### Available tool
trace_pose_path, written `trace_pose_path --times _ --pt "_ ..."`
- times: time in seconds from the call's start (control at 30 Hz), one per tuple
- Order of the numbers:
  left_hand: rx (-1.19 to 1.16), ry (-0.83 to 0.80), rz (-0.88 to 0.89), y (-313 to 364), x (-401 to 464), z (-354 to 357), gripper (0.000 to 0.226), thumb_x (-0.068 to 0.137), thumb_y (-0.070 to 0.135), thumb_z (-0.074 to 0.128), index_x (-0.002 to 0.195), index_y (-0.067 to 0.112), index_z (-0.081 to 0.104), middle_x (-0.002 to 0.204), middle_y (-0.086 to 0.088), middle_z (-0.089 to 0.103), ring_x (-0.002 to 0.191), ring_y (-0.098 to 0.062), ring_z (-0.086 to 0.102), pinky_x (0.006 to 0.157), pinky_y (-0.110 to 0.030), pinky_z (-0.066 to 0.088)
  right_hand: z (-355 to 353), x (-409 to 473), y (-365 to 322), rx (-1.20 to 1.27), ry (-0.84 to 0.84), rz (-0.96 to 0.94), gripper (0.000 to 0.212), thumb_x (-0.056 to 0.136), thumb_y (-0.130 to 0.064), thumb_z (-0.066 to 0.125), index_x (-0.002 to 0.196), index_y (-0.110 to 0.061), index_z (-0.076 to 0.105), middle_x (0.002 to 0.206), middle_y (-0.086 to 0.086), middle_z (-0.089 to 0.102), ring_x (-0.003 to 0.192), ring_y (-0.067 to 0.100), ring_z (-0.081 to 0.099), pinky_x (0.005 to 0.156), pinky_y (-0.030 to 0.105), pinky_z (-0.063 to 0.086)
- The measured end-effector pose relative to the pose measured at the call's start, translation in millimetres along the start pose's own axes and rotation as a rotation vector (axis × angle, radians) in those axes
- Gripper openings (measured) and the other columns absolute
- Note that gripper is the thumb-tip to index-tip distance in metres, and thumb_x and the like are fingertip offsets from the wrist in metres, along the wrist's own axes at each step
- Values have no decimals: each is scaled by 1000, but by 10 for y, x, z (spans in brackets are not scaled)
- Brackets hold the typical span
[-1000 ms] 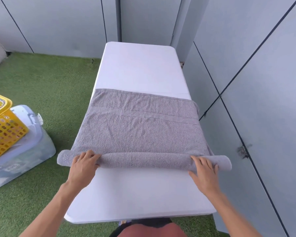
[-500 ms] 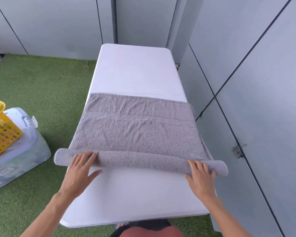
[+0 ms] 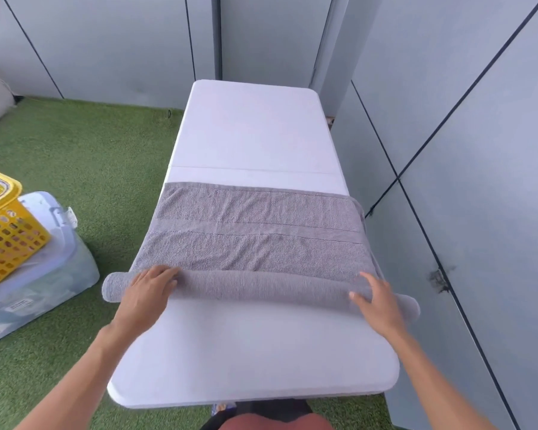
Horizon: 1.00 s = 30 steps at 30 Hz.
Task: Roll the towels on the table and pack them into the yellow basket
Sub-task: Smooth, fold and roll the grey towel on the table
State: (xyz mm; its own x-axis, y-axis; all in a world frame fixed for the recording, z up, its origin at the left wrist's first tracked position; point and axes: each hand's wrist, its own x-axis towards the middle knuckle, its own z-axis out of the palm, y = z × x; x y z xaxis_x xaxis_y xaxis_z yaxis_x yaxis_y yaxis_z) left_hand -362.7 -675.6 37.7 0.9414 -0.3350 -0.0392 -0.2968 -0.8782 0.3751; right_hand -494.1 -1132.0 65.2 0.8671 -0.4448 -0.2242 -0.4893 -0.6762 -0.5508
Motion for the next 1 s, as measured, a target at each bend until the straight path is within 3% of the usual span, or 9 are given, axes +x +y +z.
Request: trace_pose_path --times 0.1,0.2,0.33,0.43,0.53,0.63,0.73,0.87,1.0 --pt "123 78 117 60 -199 169 52 92 42 44 137 16 51 135 -4 53 131 -31 45 111 -47 25 168 -91 16 -261 93 -127 52 91 -46 50 135 -20 50 142 7 45 138 27 32 112 45 19" --pt "172 13 162 74 -234 234 72 79 35 73 141 14 43 136 -4 53 131 -29 45 111 -44 23 361 -259 123 -546 2 -176 67 89 -52 53 147 -24 34 155 -1 28 146 24 14 113 45 -3" --pt "187 20 117 98 -117 181 62 62 7 84 120 15 61 106 2 64 100 -25 61 96 -34 32 400 -194 108 -540 21 -192 59 79 -26 72 132 -20 46 128 4 57 129 31 45 107 56 26" --pt "190 -215 100 124 -34 -59 48 85 16 66 130 24 54 123 5 60 119 -21 54 101 -29 30 197 -95 113 -475 -177 -171 47 89 -34 61 133 -23 47 125 -3 56 124 20 47 105 39 30" --pt "64 -546 62 112 98 -239 49 91 15 57 138 25 47 136 3 53 127 -18 47 104 -26 32 -71 -17 56 -129 -483 -9 39 83 -29 71 119 -23 58 111 -4 62 97 8 59 80 16 44" --pt "-85 -284 62 91 104 -153 47 92 5 50 137 22 51 135 0 54 121 -24 52 107 -37 34 -95 20 21 73 -386 18 43 77 -18 78 116 -19 61 114 -5 61 104 11 57 85 21 46" --pt "-38 -2 90 51 -64 41 43 92 28 52 134 21 54 133 2 56 124 -28 52 106 -47 38 68 -88 52 -178 6 -117 48 85 -33 68 130 -25 53 131 -3 54 126 20 47 104 39 32" --pt "122 -55 199 -28 -193 163 79 79 38 73 146 21 37 145 2 44 137 -23 38 114 -38 18 266 -278 1 -510 -48 -177 71 89 -49 57 149 -28 26 153 -8 26 145 19 13 114 52 7" --pt "163 2 145 29 -47 156 71 62 12 85 126 20 56 113 4 60 107 -23 57 97 -34 35 277 -175 -111 -510 -30 -121 58 90 -38 58 143 -28 35 139 -7 40 136 18 27 112 55 15"
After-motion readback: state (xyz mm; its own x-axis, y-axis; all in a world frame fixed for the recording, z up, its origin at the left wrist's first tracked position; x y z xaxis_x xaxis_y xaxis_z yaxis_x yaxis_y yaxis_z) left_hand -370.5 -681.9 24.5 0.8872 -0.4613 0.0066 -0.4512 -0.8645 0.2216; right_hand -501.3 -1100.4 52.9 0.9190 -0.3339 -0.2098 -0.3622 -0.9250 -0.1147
